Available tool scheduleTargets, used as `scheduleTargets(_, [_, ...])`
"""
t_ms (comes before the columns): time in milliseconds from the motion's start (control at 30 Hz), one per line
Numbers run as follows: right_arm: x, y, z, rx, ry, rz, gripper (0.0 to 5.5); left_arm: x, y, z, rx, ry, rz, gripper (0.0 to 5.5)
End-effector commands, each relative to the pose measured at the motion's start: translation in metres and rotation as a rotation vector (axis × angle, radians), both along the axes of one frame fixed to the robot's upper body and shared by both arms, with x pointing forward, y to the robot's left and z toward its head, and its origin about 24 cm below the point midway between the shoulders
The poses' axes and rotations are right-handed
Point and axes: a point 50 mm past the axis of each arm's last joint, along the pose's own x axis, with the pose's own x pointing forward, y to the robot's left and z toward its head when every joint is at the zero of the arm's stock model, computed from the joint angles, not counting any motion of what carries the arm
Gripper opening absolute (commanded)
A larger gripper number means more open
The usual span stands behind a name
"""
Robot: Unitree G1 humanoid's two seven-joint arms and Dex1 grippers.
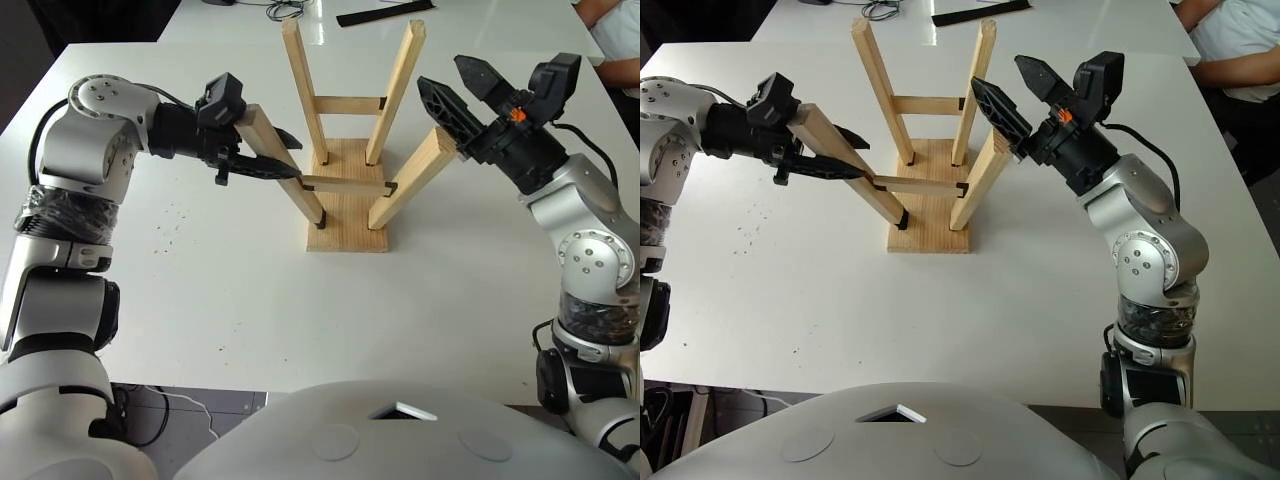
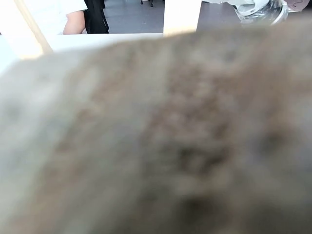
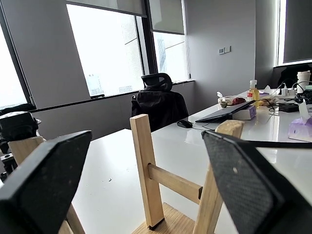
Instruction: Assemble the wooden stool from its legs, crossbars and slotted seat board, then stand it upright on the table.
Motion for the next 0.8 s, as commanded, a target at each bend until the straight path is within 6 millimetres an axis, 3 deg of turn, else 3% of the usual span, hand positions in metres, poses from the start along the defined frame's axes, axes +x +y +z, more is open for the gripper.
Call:
scheduleTargets(33, [0.002,0.000,0.023,-0.016,-0.047,-0.015,4.18,-0.025,-0.015,-0.054,0.090,0.166,0.066,2.04])
scheduleTargets(200, [0.005,-0.011,0.034,-0.051,-0.070,-0.038,4.18,-0.042,-0.028,-0.061,0.086,0.170,0.129,2.04])
scheduleTargets(300, [0.010,-0.015,0.054,-0.031,-0.116,-0.066,4.18,-0.043,-0.030,-0.061,0.076,0.177,0.177,2.04])
scheduleTargets(433, [-0.006,0.020,0.076,-0.010,-0.174,0.102,4.18,-0.035,-0.030,-0.057,0.041,0.191,0.252,2.04])
scheduleTargets(500, [-0.019,0.044,0.069,-0.075,-0.164,0.206,4.00,-0.033,-0.032,-0.054,0.014,0.217,0.280,2.04])
scheduleTargets(567, [-0.028,0.055,0.059,-0.150,-0.142,0.265,3.69,-0.030,-0.032,-0.050,-0.005,0.231,0.297,2.04])
scheduleTargets(667, [-0.035,0.061,0.038,-0.355,-0.128,0.283,3.24,-0.028,-0.030,-0.050,0.015,0.224,0.295,2.04])
scheduleTargets(800, [-0.025,0.062,0.025,-0.578,-0.192,0.225,2.62,-0.026,-0.033,-0.053,0.035,0.208,0.285,2.04])
